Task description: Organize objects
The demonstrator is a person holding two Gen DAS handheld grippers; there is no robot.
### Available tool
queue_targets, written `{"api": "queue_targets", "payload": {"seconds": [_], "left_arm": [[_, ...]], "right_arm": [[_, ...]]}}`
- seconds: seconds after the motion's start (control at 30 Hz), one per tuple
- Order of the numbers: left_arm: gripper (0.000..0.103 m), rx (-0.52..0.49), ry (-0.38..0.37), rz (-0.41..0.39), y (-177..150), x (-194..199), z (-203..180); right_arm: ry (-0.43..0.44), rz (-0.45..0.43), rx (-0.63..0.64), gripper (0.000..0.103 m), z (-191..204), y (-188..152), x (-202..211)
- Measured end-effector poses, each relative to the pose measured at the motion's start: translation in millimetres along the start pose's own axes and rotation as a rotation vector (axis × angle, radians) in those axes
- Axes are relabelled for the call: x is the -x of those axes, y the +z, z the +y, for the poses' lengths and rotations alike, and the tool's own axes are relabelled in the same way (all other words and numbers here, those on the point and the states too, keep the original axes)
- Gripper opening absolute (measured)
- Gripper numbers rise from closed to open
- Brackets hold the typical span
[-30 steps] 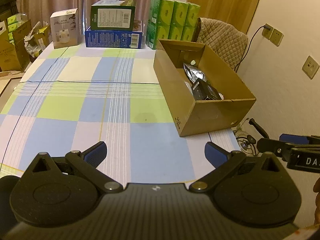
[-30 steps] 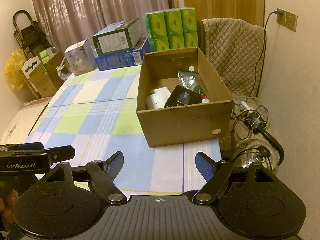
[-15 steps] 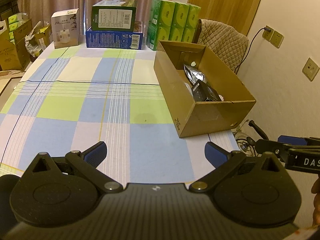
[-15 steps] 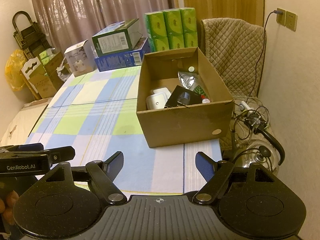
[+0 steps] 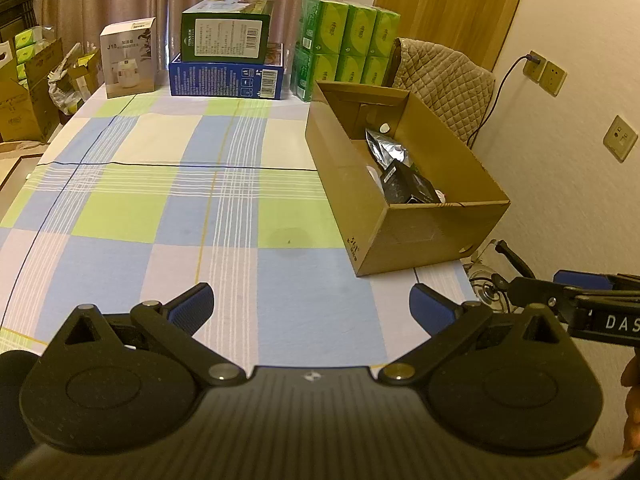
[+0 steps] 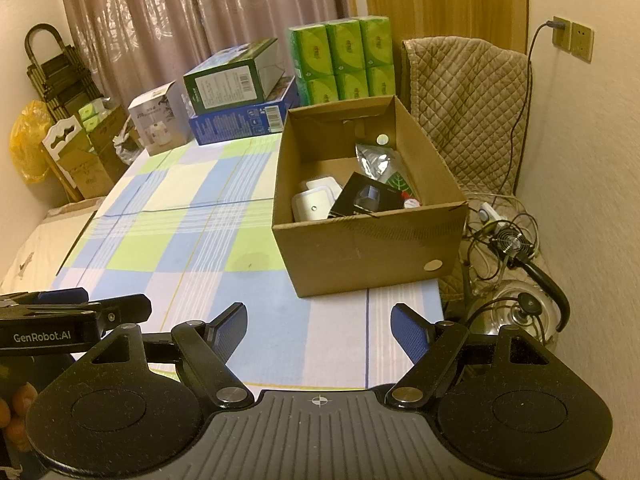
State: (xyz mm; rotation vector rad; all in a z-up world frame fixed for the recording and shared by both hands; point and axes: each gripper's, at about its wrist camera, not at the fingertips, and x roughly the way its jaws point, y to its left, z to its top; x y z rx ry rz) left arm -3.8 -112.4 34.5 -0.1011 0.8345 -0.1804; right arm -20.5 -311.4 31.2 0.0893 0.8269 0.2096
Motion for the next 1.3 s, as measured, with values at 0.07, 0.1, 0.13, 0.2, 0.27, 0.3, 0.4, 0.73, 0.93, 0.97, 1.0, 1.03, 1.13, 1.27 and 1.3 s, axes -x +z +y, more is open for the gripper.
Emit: {"api": "queue_targets", "payload": {"seconds": [0.07, 0.1, 0.13, 0.2, 0.27, 0.3, 0.4, 0.73, 0.93, 0.97, 1.0, 1.03, 1.13, 1.27, 1.3], "left_arm": [[0.102, 0.0, -0.001, 0.001, -0.1, 0.1, -0.3], [0.102, -0.001, 0.0, 0.001, 0.2, 0.0, -0.3], [0.102, 0.0, -0.001, 0.001, 0.3, -0.1, -0.2], [0.102, 0.001, -0.001, 0.001, 0.5, 0.0, -0.1], [0.102, 0.0, -0.002, 0.001, 0.4, 0.0, 0.1], [0.102, 0.0, -0.002, 0.0, 0.5, 0.2, -0.1], [0.102, 0.001, -0.004, 0.0, 0.8, 0.2, -0.2], [0.102, 0.001, -0.006, 0.0, 2.1, 0.3, -0.5], [0.102, 0.002, -0.007, 0.0, 2.0, 0.0, -1.2], [0.102, 0.003, -0.008, 0.0, 2.0, 0.2, -1.2], [0.102, 0.003, -0.008, 0.0, 2.0, 0.1, -1.7], [0.102, 0.002, -0.008, 0.0, 2.0, 0.2, -1.7], [0.102, 0.004, -0.008, 0.002, 1.9, -0.2, -2.4], [0.102, 0.008, -0.006, -0.002, 1.4, -0.2, -2.0], [0.102, 0.01, -0.006, -0.009, 1.3, 0.4, -2.0]], "right_arm": [[-0.002, 0.0, -0.001, 0.076, 0.0, 0.9, 0.3], [-0.002, 0.0, -0.001, 0.076, 0.0, 0.9, 0.6], [0.0, 0.0, -0.002, 0.076, -0.1, 0.9, 0.6], [-0.001, -0.001, 0.0, 0.076, 0.1, 1.1, 0.5], [-0.002, -0.001, -0.001, 0.076, -0.1, 0.7, 0.6], [-0.001, -0.001, -0.002, 0.076, -0.1, 0.7, 0.6], [-0.001, -0.003, -0.002, 0.076, -0.1, 1.0, 0.7], [0.0, -0.004, -0.001, 0.076, 0.6, 1.1, 1.2], [0.001, -0.003, -0.003, 0.076, 0.7, 1.3, 1.3], [0.001, -0.003, -0.003, 0.076, 0.8, 1.2, 1.3], [0.001, -0.003, -0.004, 0.076, 1.1, 1.3, 1.4], [0.002, -0.002, -0.004, 0.076, 1.0, 1.3, 1.3], [0.002, -0.002, -0.004, 0.076, 1.0, 1.3, 1.2], [0.002, -0.002, -0.004, 0.076, 1.8, 0.9, 1.3], [0.001, -0.002, -0.004, 0.076, 1.9, 1.0, 1.2]]}}
